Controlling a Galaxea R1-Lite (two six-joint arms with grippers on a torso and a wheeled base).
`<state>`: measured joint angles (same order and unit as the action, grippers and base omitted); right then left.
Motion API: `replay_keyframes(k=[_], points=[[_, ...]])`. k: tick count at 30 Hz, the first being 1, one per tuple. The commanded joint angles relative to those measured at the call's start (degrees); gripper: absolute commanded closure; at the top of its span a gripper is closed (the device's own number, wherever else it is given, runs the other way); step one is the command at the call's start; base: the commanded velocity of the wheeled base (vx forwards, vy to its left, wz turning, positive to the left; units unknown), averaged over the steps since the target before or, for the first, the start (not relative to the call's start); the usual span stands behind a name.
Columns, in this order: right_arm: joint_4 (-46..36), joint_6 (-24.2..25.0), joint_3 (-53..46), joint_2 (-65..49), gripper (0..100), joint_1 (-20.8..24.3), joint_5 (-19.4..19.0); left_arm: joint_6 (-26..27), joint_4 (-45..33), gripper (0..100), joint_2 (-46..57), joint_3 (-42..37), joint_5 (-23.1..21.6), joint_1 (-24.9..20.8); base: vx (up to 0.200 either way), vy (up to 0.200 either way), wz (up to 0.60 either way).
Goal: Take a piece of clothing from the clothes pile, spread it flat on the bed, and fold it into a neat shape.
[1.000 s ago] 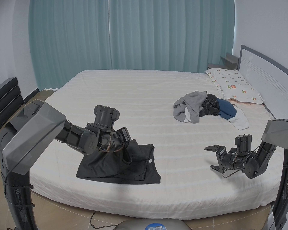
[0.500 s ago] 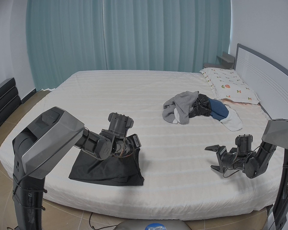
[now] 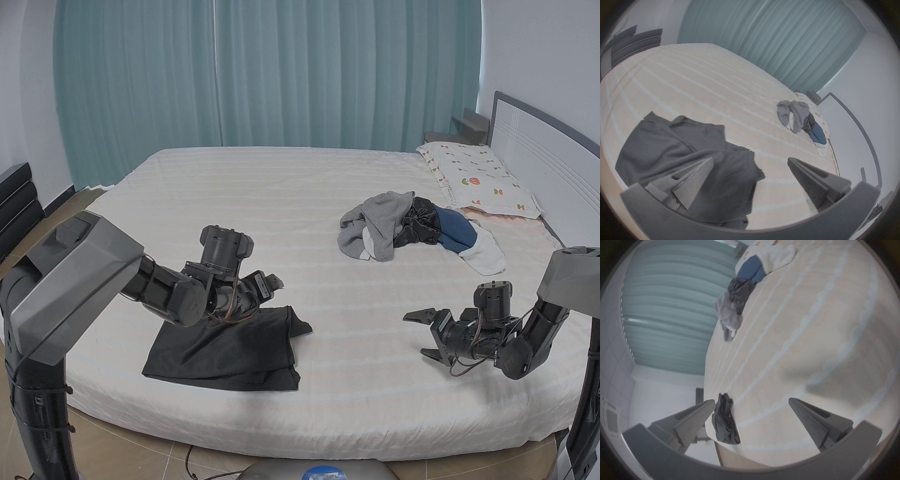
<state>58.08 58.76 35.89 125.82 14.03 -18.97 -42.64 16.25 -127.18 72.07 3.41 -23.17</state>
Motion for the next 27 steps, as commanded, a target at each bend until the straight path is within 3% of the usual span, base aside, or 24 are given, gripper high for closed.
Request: replay_keyframes(k=[1, 2, 3, 5, 10, 11, 17, 27], points=[[-2.6, -2.7, 2.3, -0.7, 0, 5.1, 0.1, -2.1, 0.4, 0, 4.3, -4.7, -1.4, 4.4, 0.0, 0.0, 0.0], [-5.3, -3.6, 3.9, -0.5, 0, 6.9, 0.1, -5.3, 0.4, 0, 5.0, -5.4, -3.3, 6.6, 0.0, 0.0, 0.0], [-5.3, -3.6, 3.9, -0.5, 0, 6.9, 0.1, -5.3, 0.4, 0, 5.0, -5.4, -3.3, 6.6, 0.0, 0.0, 0.0], [-9.5, -5.7, 7.1, -0.1, 0, 8.7, 0.2, -11.8, 0.4, 0, 6.0, -6.7, -8.8, 10.3, 0.0, 0.2, 0.0], [-11.8, -8.1, 9.6, 0.7, 0, 10.4, 0.2, -13.9, 0.5, 0, 6.0, -9.1, -13.0, 14.0, 0.0, 0.2, 0.0], [-12.2, -9.8, 11.0, 1.5, 0, 11.5, 0.3, -14.0, 1.5, 0, 5.4, -11.5, -14.7, 16.5, 0.0, 0.2, 0.0], [-12.3, -13.1, 14.3, 4.6, 0, 12.9, 0.3, -15.0, 12.2, 0, 3.1, -16.5, -16.5, 19.8, 0.0, 0.2, 0.0], [-12.2, -19.5, 17.0, 8.1, 0, 12.9, 0.3, -15.0, 13.5, 0, 0.4, -16.9, -16.5, 20.6, 0.0, 0.2, 0.0]])
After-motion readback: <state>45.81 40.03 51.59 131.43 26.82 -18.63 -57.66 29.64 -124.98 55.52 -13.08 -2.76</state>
